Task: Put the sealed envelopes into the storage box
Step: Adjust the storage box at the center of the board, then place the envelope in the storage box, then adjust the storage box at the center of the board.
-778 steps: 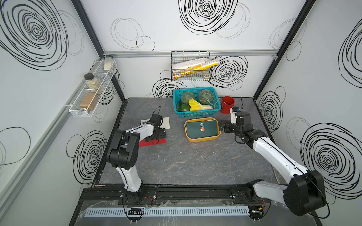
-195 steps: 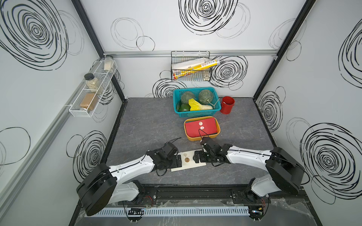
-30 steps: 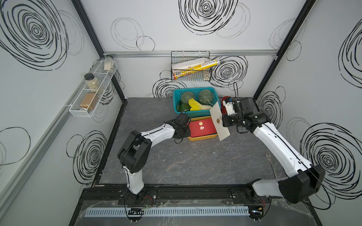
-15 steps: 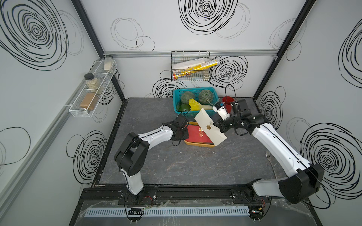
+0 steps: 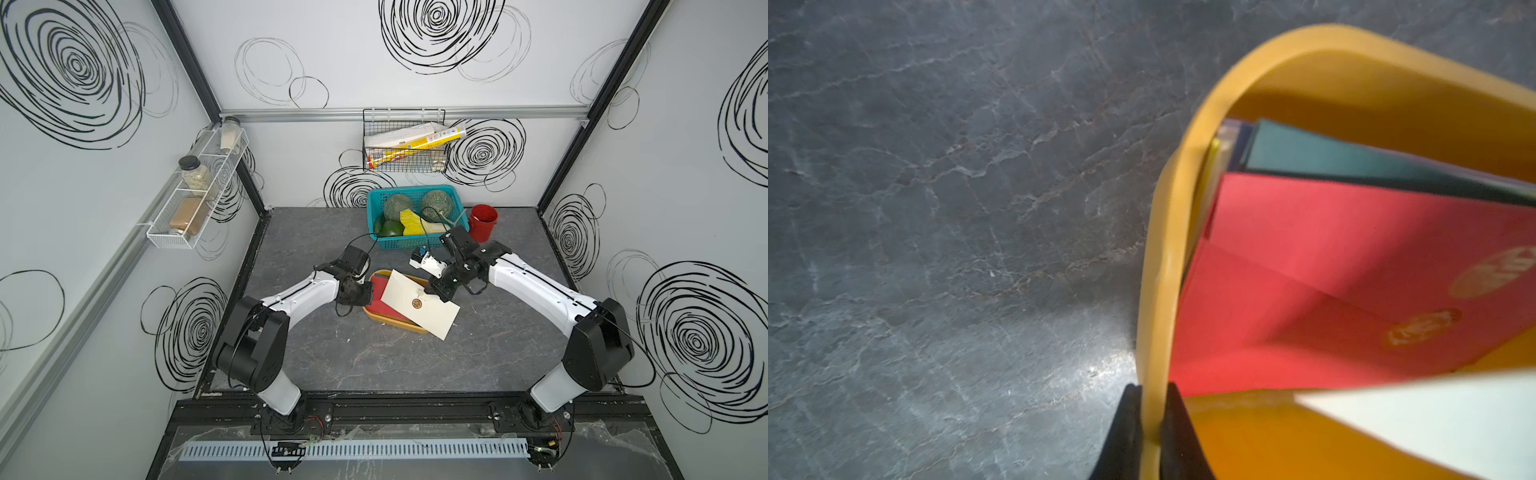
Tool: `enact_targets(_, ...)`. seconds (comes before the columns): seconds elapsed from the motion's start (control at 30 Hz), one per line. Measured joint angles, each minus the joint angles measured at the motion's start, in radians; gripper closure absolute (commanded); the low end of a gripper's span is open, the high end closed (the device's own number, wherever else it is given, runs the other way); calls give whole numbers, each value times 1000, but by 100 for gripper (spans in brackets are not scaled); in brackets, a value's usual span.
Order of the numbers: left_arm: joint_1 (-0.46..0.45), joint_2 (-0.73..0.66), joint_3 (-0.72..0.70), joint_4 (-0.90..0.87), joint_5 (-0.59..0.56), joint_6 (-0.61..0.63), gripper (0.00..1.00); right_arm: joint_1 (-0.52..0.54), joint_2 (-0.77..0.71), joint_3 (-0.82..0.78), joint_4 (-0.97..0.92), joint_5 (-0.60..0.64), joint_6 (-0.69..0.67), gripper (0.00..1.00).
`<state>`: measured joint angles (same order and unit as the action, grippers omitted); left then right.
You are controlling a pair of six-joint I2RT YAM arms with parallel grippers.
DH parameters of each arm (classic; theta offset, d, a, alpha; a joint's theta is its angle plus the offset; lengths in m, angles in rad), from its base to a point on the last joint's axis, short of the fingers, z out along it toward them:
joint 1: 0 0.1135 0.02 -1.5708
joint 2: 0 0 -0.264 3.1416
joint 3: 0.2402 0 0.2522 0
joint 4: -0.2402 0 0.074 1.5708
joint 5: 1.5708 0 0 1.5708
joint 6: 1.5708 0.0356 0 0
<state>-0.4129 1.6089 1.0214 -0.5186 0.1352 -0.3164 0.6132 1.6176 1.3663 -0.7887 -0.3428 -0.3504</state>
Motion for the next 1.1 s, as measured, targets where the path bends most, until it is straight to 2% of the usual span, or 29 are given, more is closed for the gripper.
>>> enact_targets(0.27, 0, -11, -1, -6, 23, 28, 92, 45, 83, 196, -43, 49, -29, 100)
enact_targets(0.63, 2, -19, 0, -4, 34, 17, 92, 47, 153, 175, -61, 66, -34, 100)
enact_targets(0.9, 6, -32, -16, 5, 59, -2, 92, 53, 196, 116, 29, 83, 4, 100)
enact_targets(1.1, 17, -38, -39, 25, 75, -25, 93, 58, 203, 115, 43, 95, 12, 84)
